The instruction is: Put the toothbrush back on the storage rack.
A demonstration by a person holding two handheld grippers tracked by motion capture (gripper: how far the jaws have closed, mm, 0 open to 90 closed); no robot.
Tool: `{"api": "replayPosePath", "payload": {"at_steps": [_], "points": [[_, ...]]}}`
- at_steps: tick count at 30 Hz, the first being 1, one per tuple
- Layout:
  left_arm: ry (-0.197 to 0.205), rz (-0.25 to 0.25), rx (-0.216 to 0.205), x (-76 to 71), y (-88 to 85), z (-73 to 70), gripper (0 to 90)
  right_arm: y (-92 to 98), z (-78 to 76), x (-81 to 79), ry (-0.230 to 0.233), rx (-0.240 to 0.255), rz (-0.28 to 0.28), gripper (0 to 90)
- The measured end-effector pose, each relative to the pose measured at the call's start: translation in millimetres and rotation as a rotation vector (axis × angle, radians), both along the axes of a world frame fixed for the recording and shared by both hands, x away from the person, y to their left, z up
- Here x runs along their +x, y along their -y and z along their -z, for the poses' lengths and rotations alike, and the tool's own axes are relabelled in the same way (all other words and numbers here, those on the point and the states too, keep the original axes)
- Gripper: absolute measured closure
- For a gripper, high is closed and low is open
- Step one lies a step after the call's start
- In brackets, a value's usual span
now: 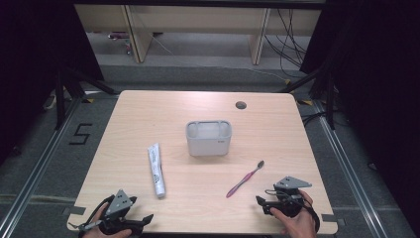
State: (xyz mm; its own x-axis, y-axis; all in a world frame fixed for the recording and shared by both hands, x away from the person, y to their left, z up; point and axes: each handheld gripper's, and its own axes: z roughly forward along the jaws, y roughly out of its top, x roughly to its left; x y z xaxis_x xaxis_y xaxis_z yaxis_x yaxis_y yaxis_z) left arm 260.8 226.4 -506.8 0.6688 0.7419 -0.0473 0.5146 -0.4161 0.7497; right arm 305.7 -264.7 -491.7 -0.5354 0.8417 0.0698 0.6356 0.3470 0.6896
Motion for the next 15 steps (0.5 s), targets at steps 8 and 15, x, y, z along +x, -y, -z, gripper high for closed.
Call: {"api": "replayPosePath", "payload": {"at_steps": [8, 15], "points": [[-0.001, 0.002, 0.001, 0.1, -0.5, -0.2, 16.1, -8.3, -6.8, 11.1, 0.009, 0.032, -0.022, 26.3], [0.001, -0.001, -0.003, 0.0, -0.2, 0.0, 16.1, -12.6, -10.6, 18.6, 0.035, 0.009, -0.049, 39.7]]}}
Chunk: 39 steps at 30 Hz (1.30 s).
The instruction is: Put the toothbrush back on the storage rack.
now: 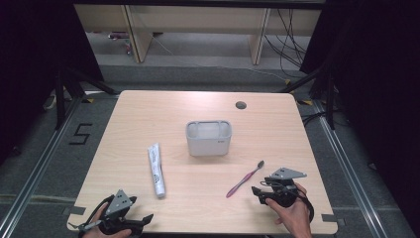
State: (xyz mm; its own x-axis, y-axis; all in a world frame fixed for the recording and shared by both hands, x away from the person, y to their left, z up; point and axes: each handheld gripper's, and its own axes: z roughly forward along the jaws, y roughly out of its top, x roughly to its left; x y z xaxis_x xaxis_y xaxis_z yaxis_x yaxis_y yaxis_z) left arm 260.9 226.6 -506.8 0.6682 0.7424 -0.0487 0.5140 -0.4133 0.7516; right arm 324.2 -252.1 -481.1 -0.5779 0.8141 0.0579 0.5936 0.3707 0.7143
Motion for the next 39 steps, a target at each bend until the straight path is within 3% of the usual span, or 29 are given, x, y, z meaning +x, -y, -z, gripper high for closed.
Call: {"api": "replayPosePath", "payload": {"at_steps": [2, 3, 4, 5, 6, 7, 8, 11, 14, 16, 25, 28, 29, 33, 39], "points": [[-0.001, 0.005, 0.006, 0.1, -0.3, -0.2, 16.1, -2.1, -0.3, 2.0, 0.0, 0.003, -0.027, 46.2], [0.001, -0.006, 0.005, -0.4, 0.3, -0.5, 16.1, -4.8, -2.0, -0.1, -0.033, 0.014, -0.003, 49.1], [-0.003, 0.0, 0.009, -0.4, -0.4, -0.8, 16.1, -7.2, -1.8, 0.2, -0.034, 0.016, -0.01, 52.7], [-0.001, 0.0, -0.001, 0.1, -0.2, -0.1, 16.1, -8.0, -0.1, 2.4, -0.019, 0.016, -0.043, 56.6], [0.0, 0.0, 0.0, 0.2, -0.2, 0.0, 16.1, -9.4, -1.8, 2.4, -0.04, 0.024, -0.042, 60.9], [0.0, 0.001, 0.0, 0.2, -0.1, 0.0, 16.1, -10.8, -2.2, 2.5, -0.022, 0.004, -0.047, 64.0], [0.0, 0.003, 0.001, 0.1, -0.1, -0.1, 16.1, -14.3, -2.3, 0.7, -0.034, 0.007, -0.033, 66.2], [-0.005, 0.003, 0.006, -0.1, -0.1, -0.9, 16.1, -17.5, -2.3, 4.6, -0.031, -0.034, -0.08, 73.2], [0.001, -0.001, 0.002, 0.1, 0.0, -0.6, 16.1, -22.0, -1.3, 7.0, -0.043, -0.037, -0.088, 79.5], [-0.003, 0.001, -0.001, 0.2, -0.3, -0.3, 16.1, -25.3, -0.6, 9.7, -0.028, -0.037, -0.108, 83.5], [-0.003, 0.003, 0.001, 0.1, -0.3, -0.4, 16.1, -41.4, 2.5, 19.0, -0.001, -0.041, -0.168, 88.2], [0.0, 0.001, -0.001, 0.2, -0.1, 0.0, 16.1, -49.4, 2.5, 20.5, -0.03, -0.035, -0.175, 88.8], [0.0, 0.003, 0.001, 0.3, -0.2, -0.1, 16.2, -51.7, 4.7, 21.8, -0.011, -0.026, -0.179, 89.0], [-0.001, -0.001, -0.002, 0.0, -0.3, 0.0, 16.1, -62.5, 3.5, 24.7, -0.03, -0.031, -0.198, 89.3], [-0.008, -0.001, 0.004, -0.3, -0.2, -1.0, 16.1, -77.5, 5.6, 29.9, 0.001, -0.046, -0.226, 89.6]]}}
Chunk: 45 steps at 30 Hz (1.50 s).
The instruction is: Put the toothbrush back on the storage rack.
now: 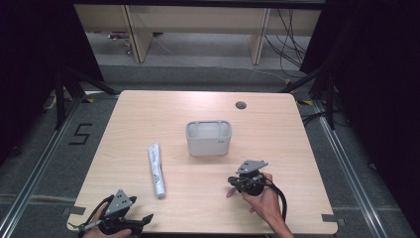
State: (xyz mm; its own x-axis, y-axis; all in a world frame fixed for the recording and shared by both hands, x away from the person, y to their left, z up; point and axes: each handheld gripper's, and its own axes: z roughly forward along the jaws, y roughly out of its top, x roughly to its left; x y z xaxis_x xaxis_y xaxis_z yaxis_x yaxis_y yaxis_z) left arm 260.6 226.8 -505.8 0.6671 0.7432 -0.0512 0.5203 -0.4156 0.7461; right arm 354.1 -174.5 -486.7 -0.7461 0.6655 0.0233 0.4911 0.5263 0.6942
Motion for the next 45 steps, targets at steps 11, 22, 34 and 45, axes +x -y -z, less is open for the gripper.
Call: {"api": "replayPosePath", "payload": {"at_steps": [11, 22, 34, 45], "points": [[0.004, 0.004, 0.002, -0.3, -0.1, 0.3, 16.1, -14.1, 5.6, 3.1, -0.03, -0.022, -0.056, 89.6], [0.006, 0.003, 0.006, -0.6, 0.2, 0.3, 16.1, -14.8, 13.2, 1.0, -0.04, -0.041, -0.069, 89.6], [0.002, 0.003, 0.003, -0.8, 0.3, -0.5, 16.1, 1.3, 14.4, -7.0, -0.083, -0.047, -0.066, 89.6], [0.002, 0.005, 0.004, -0.7, 0.1, -0.2, 16.1, 22.0, 13.9, -22.5, -0.097, -0.036, -0.052, 89.6]]}}
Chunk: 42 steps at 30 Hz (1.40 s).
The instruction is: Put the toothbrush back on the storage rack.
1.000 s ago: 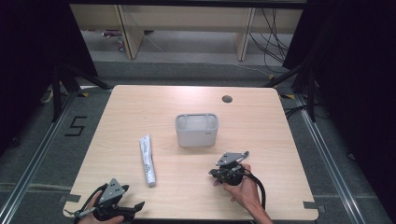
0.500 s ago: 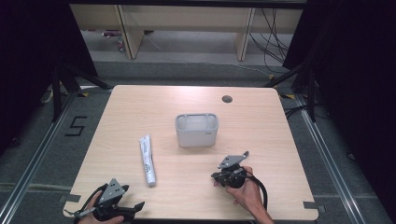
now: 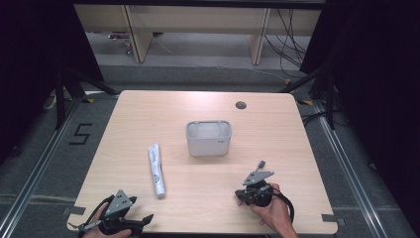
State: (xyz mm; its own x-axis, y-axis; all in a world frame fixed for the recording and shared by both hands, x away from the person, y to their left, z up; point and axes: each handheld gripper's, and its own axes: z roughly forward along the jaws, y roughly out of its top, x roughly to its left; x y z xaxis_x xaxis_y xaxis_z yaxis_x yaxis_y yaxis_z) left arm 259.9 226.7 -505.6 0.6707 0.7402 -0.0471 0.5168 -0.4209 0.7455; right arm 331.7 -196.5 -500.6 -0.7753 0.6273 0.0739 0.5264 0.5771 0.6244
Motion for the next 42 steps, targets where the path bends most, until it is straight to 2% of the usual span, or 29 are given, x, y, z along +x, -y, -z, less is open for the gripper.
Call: {"api": "replayPosePath", "payload": {"at_steps": [1, 2, 5, 6, 8, 9, 11, 15, 16, 17, 18, 19, 20, 21, 24, 25, 26, 27, 28, 29, 31, 32, 34, 35, 36, 37, 41, 42], "points": [[0.0, 0.0, 0.001, 0.0, 0.0, 0.0, 16.1, 1.6, -0.7, -1.5, -0.002, 0.002, 0.007, 89.6], [0.0, 0.0, 0.001, 0.0, -0.1, 0.0, 16.1, 5.7, -0.6, -1.6, 0.0, -0.005, -0.015, 89.6], [0.0, 0.003, 0.002, 0.4, -0.1, 0.2, 16.2, 12.9, -0.6, -6.1, 0.001, -0.003, 0.011, 89.6], [0.003, -0.003, -0.001, 0.0, 0.5, 0.4, 16.2, 17.3, -1.8, -7.3, -0.002, -0.017, 0.011, 89.6], [0.0, 0.0, 0.002, 0.3, 0.2, 0.1, 16.1, 22.2, -0.1, -8.7, 0.0, 0.006, 0.007, 89.6], [-0.001, 0.002, 0.002, 0.5, 0.1, 0.2, 16.1, 24.0, -1.0, -11.0, -0.006, -0.004, 0.031, 89.6], [0.0, -0.004, -0.001, 0.1, 0.8, 0.3, 16.1, 29.9, -1.9, -12.0, -0.005, -0.015, 0.015, 89.6], [0.001, -0.001, 0.001, 0.4, 0.1, 0.4, 16.1, 41.1, -2.5, -15.9, 0.008, -0.012, 0.051, 89.5], [0.003, -0.003, 0.0, 0.1, 0.4, 0.5, 16.1, 43.3, -3.3, -17.0, -0.002, -0.009, 0.064, 89.6], [0.001, -0.003, 0.0, 0.2, 0.6, 0.4, 16.2, 45.8, -3.0, -16.5, 0.01, -0.006, 0.057, 89.6], [0.001, -0.004, 0.0, 0.2, 0.7, 0.3, 16.1, 47.4, -3.3, -16.3, 0.002, 0.008, 0.059, 89.5], [-0.001, -0.006, -0.001, 0.2, 0.9, 0.3, 16.2, 49.5, -3.8, -15.7, 0.009, -0.003, 0.054, 89.6], [0.003, -0.008, 0.002, 0.3, 0.6, 0.5, 16.1, 51.0, -4.2, -16.4, 0.011, 0.0, 0.072, 89.6], [0.004, -0.013, -0.006, 0.2, 1.3, 1.0, 16.1, 52.5, -6.0, -16.2, 0.002, -0.005, 0.068, 89.6], [0.001, -0.006, -0.001, 0.3, 0.6, 0.7, 16.1, 58.6, -6.8, -15.7, 0.022, -0.019, 0.07, 89.6], [-0.001, -0.003, 0.0, 0.6, 0.4, 0.6, 16.2, 59.7, -6.2, -15.0, 0.018, -0.013, 0.066, 89.5], [0.002, -0.005, 0.0, 0.2, 0.5, 0.6, 16.2, 61.5, -8.9, -16.5, -0.003, -0.03, 0.088, 89.6], [0.003, -0.006, 0.004, 0.4, 0.4, 0.6, 16.2, 62.5, -8.0, -15.9, 0.021, -0.022, 0.093, 89.5], [0.004, -0.013, -0.006, 0.2, 1.1, 1.1, 16.2, 63.1, -10.7, -16.1, -0.012, -0.026, 0.092, 89.5], [0.005, -0.006, -0.013, 0.8, 1.0, 1.6, 16.2, 62.2, -9.9, -15.9, 0.001, -0.018, 0.099, 89.5], [0.002, -0.006, -0.012, 0.6, 1.0, 1.6, 16.1, 62.9, -11.2, -13.8, 0.025, -0.043, 0.079, 89.3], [0.002, -0.005, -0.012, 0.6, 0.9, 1.6, 16.2, 61.3, -13.8, -14.3, -0.003, -0.038, 0.091, 88.7], [0.003, -0.016, -0.007, 1.0, 1.1, 1.5, 16.1, 60.4, -17.7, -11.8, 0.007, -0.045, 0.077, 86.9], [0.003, -0.028, -0.02, 0.5, 2.1, 2.2, 16.2, 59.4, -21.2, -10.4, 0.008, -0.043, 0.083, 86.2], [0.002, -0.019, -0.01, 1.0, 1.3, 2.0, 16.1, 59.5, -23.3, -8.0, 0.023, -0.055, 0.074, 85.1], [0.008, -0.004, 0.004, 2.2, 0.4, 1.9, 16.1, 59.2, -26.1, -6.1, 0.017, -0.073, 0.066, 83.5], [-0.005, -0.022, -0.02, 0.6, 1.2, 2.4, 16.2, 51.0, -32.5, 3.4, -0.032, -0.148, 0.095, 78.7], [-0.005, -0.021, -0.019, 0.6, 1.1, 2.4, 16.1, 50.6, -31.5, 6.7, -0.016, -0.158, 0.083, 78.1]]}}
